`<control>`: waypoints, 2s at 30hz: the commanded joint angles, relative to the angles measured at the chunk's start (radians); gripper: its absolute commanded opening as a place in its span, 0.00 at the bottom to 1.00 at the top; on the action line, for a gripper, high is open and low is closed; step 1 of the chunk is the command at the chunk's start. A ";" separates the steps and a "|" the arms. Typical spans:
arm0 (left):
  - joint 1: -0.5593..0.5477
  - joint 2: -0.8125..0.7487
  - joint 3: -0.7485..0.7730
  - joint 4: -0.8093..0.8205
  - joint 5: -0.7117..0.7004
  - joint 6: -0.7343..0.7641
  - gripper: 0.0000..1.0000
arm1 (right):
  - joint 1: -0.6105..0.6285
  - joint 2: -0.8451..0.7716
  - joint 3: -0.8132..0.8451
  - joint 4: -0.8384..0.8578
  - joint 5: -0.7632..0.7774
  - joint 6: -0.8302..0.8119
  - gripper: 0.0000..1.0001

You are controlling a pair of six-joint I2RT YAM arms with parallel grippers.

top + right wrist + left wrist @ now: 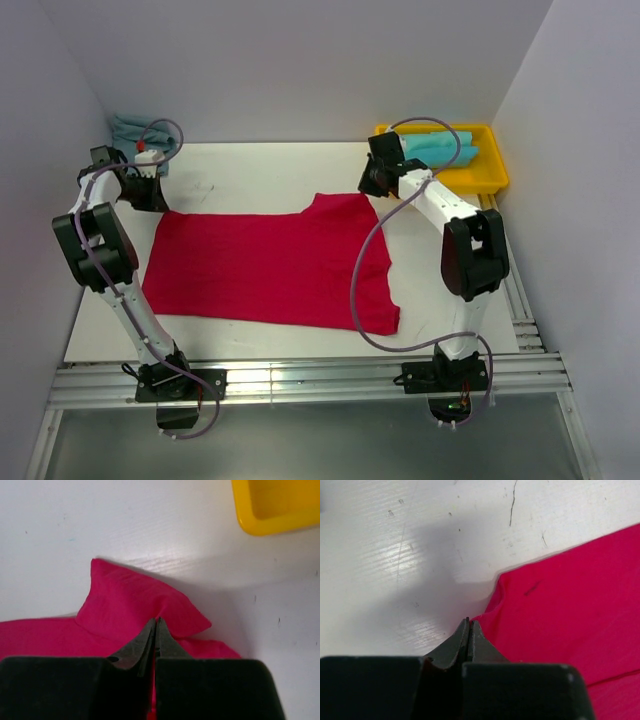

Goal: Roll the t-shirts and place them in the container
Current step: Fold the tshirt

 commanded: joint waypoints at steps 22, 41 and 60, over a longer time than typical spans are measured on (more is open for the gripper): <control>0.105 -0.038 0.043 -0.251 0.121 0.234 0.00 | 0.071 -0.425 -0.438 -0.027 0.110 0.164 0.00; 0.157 -0.046 -0.028 -0.325 0.063 0.335 0.00 | 0.108 -0.630 -0.711 0.002 0.104 0.260 0.00; 0.174 -0.038 -0.117 -0.352 0.028 0.412 0.00 | 0.133 -0.648 -0.823 0.030 0.114 0.316 0.00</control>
